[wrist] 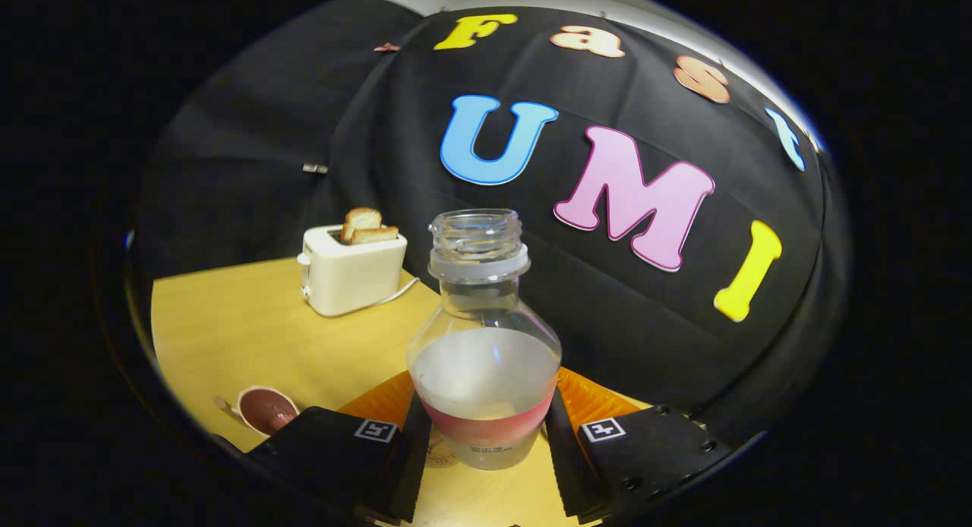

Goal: Take the bottle from table, then pour the juice into the cup, finally place the bottle on the coaster

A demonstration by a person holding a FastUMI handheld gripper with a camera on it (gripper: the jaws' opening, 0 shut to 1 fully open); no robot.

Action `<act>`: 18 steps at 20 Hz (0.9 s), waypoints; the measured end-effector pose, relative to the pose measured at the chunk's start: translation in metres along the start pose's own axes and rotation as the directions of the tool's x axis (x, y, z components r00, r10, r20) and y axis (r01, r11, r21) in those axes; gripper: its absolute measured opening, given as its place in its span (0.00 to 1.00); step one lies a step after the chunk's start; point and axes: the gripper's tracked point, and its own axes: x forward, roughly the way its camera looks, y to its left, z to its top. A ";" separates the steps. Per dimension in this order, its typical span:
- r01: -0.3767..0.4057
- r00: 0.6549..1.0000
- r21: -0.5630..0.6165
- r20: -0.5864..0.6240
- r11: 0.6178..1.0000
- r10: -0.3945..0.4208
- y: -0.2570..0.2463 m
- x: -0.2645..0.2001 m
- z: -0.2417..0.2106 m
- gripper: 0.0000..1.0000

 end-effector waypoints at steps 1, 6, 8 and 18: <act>-0.011 1.000 0.049 0.009 0.999 0.011 0.002 0.006 -0.006 0.72; -0.032 0.999 0.175 0.025 0.984 0.029 0.004 0.034 -0.044 0.72; -0.039 0.999 0.194 0.043 0.980 0.031 0.005 0.043 -0.054 0.72; 0.006 1.000 0.360 -0.007 0.933 -0.003 0.013 0.071 -0.117 0.73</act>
